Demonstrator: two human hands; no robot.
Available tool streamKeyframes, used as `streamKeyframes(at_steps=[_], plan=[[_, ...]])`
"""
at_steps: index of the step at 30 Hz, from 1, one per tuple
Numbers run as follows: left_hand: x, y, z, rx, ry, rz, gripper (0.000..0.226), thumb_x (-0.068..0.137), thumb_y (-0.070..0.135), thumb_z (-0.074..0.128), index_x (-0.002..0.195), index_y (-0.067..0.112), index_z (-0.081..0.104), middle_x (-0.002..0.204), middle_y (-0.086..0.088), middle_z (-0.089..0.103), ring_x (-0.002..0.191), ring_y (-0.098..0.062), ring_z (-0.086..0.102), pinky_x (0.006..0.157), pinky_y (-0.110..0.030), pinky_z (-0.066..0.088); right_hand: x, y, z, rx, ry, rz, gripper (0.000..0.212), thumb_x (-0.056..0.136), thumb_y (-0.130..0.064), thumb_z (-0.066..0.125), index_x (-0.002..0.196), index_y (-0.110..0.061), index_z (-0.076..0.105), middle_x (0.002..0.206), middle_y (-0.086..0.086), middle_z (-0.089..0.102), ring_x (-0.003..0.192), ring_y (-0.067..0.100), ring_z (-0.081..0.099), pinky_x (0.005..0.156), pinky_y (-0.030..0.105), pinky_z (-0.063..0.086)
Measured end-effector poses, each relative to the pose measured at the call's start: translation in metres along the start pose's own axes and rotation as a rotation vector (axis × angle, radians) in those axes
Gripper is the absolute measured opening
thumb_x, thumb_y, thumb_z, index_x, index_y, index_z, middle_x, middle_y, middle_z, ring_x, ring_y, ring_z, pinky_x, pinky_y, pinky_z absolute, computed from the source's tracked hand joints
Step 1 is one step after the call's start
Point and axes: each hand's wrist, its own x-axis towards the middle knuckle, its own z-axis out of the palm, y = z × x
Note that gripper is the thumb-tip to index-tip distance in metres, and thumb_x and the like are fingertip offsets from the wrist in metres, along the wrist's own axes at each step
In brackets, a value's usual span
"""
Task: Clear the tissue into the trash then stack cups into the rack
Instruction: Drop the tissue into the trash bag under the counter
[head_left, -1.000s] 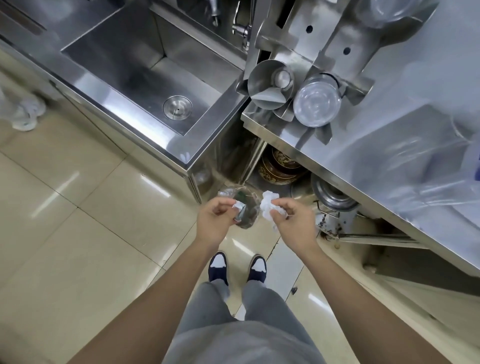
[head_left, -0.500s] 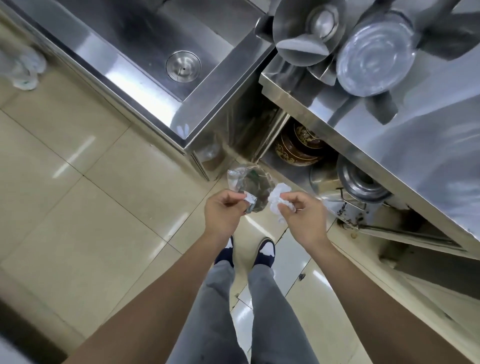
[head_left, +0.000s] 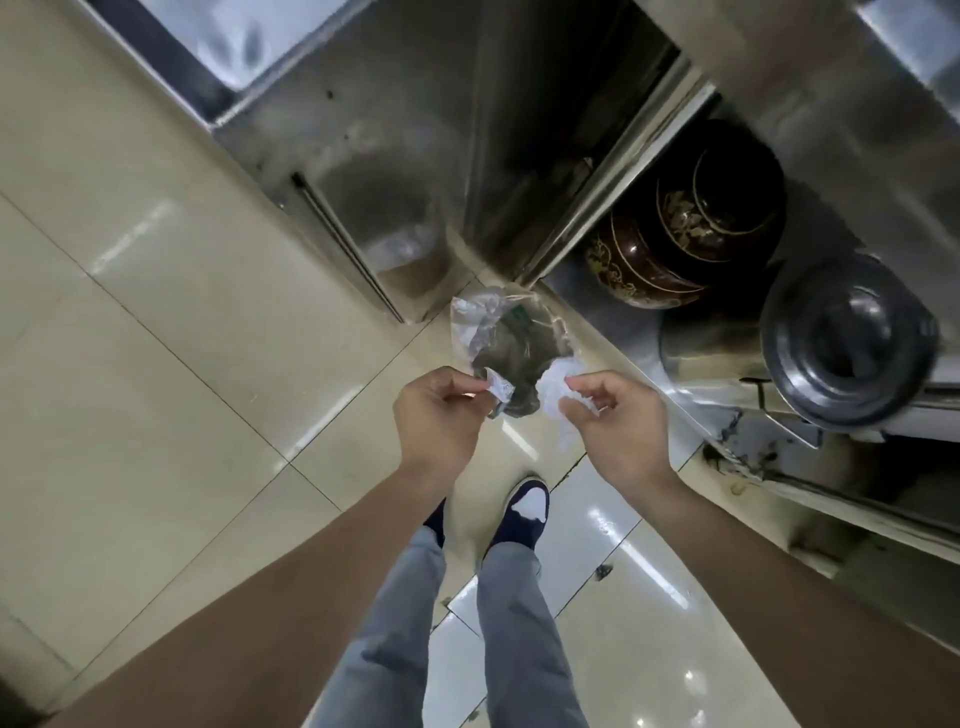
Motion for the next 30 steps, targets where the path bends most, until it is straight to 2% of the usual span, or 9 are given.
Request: streamKeyframes(at_steps=[2, 5, 8, 13, 16, 20, 22, 27, 30], plan=[[0.017, -0.018, 0.013, 0.041, -0.001, 0.018, 0.027, 0.077, -0.004, 0.077, 0.068, 0.021, 0.072, 0.066, 0.003, 0.072, 0.064, -0.014, 0.068, 0.07, -0.025, 0.057, 0.018, 0.019, 0.013, 0.012, -0.001, 0.003, 0.015, 0.079, -0.007, 0.075, 0.09, -0.017, 0.075, 0.085, -0.011, 0.07, 0.074, 0.013, 0.06, 0.078, 0.026, 0.053], [0.04, -0.042, 0.026, 0.137, -0.022, 0.059, 0.028, 0.077, -0.002, 0.076, 0.068, 0.024, 0.072, 0.067, 0.01, 0.072, 0.057, 0.002, 0.066, 0.062, -0.012, 0.052, 0.043, 0.046, 0.033, -0.008, -0.018, -0.003, 0.015, 0.079, -0.006, 0.075, 0.09, -0.015, 0.075, 0.086, -0.007, 0.071, 0.074, 0.012, 0.061, 0.076, 0.018, 0.051], [0.066, -0.062, 0.037, 0.2, -0.027, 0.107, 0.028, 0.077, 0.002, 0.077, 0.068, 0.027, 0.071, 0.072, 0.012, 0.074, 0.064, -0.004, 0.071, 0.066, -0.018, 0.056, 0.068, 0.072, 0.052, -0.026, -0.029, -0.006, 0.014, 0.08, -0.004, 0.074, 0.09, -0.014, 0.075, 0.082, -0.008, 0.069, 0.071, 0.006, 0.06, 0.069, 0.004, 0.045], [0.105, -0.085, 0.057, 0.219, 0.013, 0.075, 0.016, 0.078, 0.005, 0.078, 0.075, 0.021, 0.076, 0.075, 0.007, 0.077, 0.068, -0.011, 0.073, 0.07, -0.02, 0.055, 0.101, 0.103, 0.077, -0.087, -0.014, -0.015, 0.015, 0.079, -0.001, 0.072, 0.089, -0.012, 0.076, 0.076, -0.01, 0.065, 0.067, 0.004, 0.059, 0.066, 0.003, 0.044], [0.127, -0.103, 0.073, 0.229, 0.037, 0.097, 0.018, 0.077, 0.007, 0.078, 0.072, 0.024, 0.076, 0.073, 0.008, 0.075, 0.065, -0.01, 0.068, 0.066, -0.021, 0.051, 0.12, 0.121, 0.088, -0.139, -0.013, -0.033, 0.015, 0.079, -0.001, 0.07, 0.089, -0.011, 0.076, 0.081, 0.0, 0.071, 0.074, 0.012, 0.063, 0.072, 0.015, 0.048], [0.148, -0.116, 0.095, 0.249, 0.066, 0.14, 0.021, 0.078, 0.004, 0.076, 0.071, 0.023, 0.078, 0.064, 0.012, 0.071, 0.06, -0.004, 0.066, 0.069, -0.02, 0.054, 0.142, 0.137, 0.098, -0.204, -0.023, -0.055, 0.017, 0.083, -0.001, 0.066, 0.094, -0.009, 0.076, 0.094, 0.007, 0.076, 0.084, 0.02, 0.068, 0.077, 0.02, 0.052], [0.155, -0.121, 0.104, 0.284, 0.082, 0.172, 0.017, 0.078, 0.003, 0.074, 0.075, 0.019, 0.081, 0.066, 0.006, 0.074, 0.063, -0.008, 0.067, 0.074, -0.023, 0.056, 0.15, 0.143, 0.103, -0.239, -0.014, -0.075, 0.017, 0.083, 0.0, 0.062, 0.091, -0.007, 0.075, 0.092, 0.012, 0.076, 0.083, 0.026, 0.069, 0.076, 0.024, 0.054], [0.164, -0.127, 0.114, 0.337, 0.08, 0.192, 0.02, 0.08, 0.004, 0.068, 0.082, 0.017, 0.082, 0.079, -0.001, 0.081, 0.075, -0.017, 0.074, 0.077, -0.026, 0.058, 0.157, 0.147, 0.11, -0.261, -0.022, -0.106, 0.025, 0.084, 0.003, 0.058, 0.096, -0.008, 0.076, 0.091, 0.009, 0.077, 0.078, 0.018, 0.067, 0.069, 0.004, 0.045], [0.163, -0.125, 0.112, 0.325, 0.077, 0.202, 0.019, 0.079, 0.003, 0.068, 0.081, 0.016, 0.082, 0.079, -0.002, 0.081, 0.076, -0.019, 0.075, 0.079, -0.029, 0.059, 0.158, 0.143, 0.108, -0.242, -0.012, -0.101, 0.02, 0.082, 0.001, 0.059, 0.089, -0.009, 0.075, 0.089, 0.012, 0.077, 0.08, 0.027, 0.07, 0.08, 0.03, 0.057]])
